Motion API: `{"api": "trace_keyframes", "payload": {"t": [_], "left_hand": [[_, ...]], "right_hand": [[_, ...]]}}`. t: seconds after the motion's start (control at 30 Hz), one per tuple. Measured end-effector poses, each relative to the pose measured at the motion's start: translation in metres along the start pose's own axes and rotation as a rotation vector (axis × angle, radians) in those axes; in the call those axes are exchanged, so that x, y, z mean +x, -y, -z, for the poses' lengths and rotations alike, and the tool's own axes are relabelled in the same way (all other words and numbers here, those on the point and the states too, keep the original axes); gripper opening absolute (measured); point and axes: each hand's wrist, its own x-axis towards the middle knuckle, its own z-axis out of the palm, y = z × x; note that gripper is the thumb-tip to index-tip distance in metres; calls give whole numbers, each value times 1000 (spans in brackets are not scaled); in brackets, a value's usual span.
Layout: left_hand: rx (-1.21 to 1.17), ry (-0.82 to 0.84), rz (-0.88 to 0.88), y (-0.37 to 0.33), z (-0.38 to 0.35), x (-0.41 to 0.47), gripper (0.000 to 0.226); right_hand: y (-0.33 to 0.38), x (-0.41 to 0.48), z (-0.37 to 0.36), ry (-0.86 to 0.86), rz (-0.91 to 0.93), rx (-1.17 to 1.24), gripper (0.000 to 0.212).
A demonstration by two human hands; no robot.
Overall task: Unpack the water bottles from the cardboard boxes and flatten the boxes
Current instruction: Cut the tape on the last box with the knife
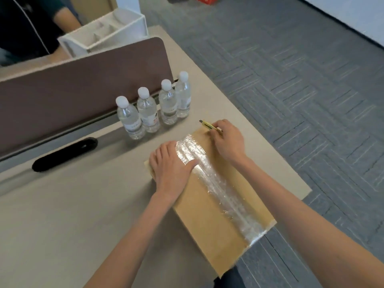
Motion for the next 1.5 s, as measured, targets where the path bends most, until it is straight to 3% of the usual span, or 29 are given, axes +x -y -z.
{"api": "trace_keyframes", "payload": {"t": [0.17, 0.3, 0.53, 0.87, 1.17, 1.5], "left_hand": [[31, 5, 145, -4, 4, 0, 100], [129, -63, 132, -4, -2, -6, 84], [163, -90, 134, -4, -6, -5, 60], [79, -89, 218, -10, -7, 0, 58], [48, -202, 235, -11, -9, 0, 67], [38, -165, 238, -7, -10, 0, 67]], "right_hand": [[23, 48, -13, 226, 176, -95, 17], [24, 76, -18, 448, 299, -181, 14], [20, 111, -17, 746, 401, -80, 12], [37, 153, -15, 1257, 535, 182, 14], [53, 156, -37, 1334, 663, 165, 17], [67, 168, -45, 1556, 582, 89, 22]]}}
